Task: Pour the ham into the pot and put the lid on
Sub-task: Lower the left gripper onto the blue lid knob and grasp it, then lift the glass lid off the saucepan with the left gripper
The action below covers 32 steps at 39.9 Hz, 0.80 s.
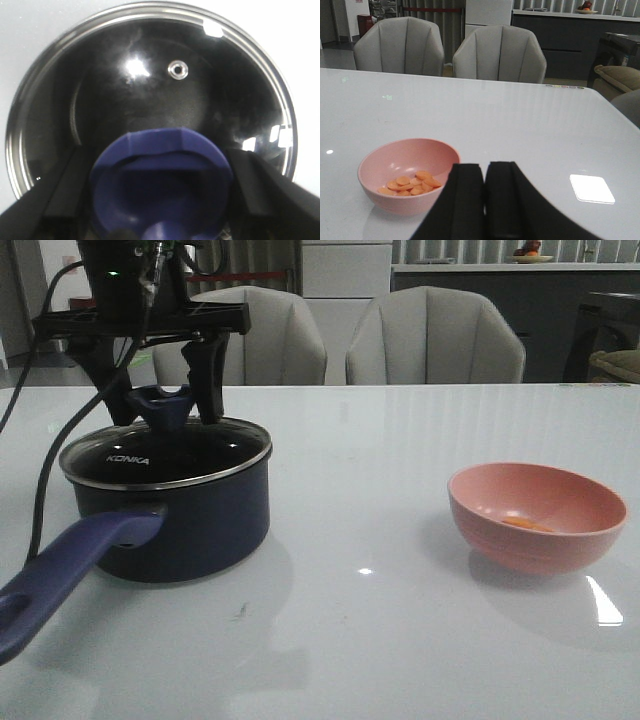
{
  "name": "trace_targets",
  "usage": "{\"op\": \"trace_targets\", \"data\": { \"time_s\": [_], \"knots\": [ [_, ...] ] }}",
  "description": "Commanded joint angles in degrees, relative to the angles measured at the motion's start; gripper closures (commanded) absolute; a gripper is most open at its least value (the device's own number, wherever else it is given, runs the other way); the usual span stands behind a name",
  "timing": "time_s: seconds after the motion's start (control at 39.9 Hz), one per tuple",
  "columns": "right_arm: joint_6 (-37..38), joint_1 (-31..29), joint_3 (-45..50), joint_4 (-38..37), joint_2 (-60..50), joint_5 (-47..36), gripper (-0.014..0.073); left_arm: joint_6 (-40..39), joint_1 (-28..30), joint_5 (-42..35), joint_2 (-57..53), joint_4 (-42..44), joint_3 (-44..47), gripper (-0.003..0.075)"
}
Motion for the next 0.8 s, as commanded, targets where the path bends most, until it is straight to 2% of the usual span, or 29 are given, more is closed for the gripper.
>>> {"op": "trace_targets", "data": {
  "time_s": [0.0, 0.25, 0.6, 0.78],
  "knots": [
    [-0.43, 0.14, -0.30, 0.02, -1.16, -4.63, 0.0447, -0.76, -0.24, -0.55, -3.01, 0.10, -1.80, 0.0463],
    [-0.43, 0.14, -0.30, 0.02, -1.16, -4.63, 0.0447, -0.76, -0.24, -0.42, -3.24, 0.10, -2.28, 0.0460],
    [-0.43, 0.14, -0.30, 0.02, -1.16, -4.63, 0.0447, 1.82, 0.13, 2.37, -4.01, 0.10, -9.70, 0.0460],
    [-0.43, 0.14, -0.30, 0.02, -1.15, -4.58, 0.0447, 3.62, 2.86, 2.37, -5.86, 2.07, -9.43, 0.0461]
  ]
}}
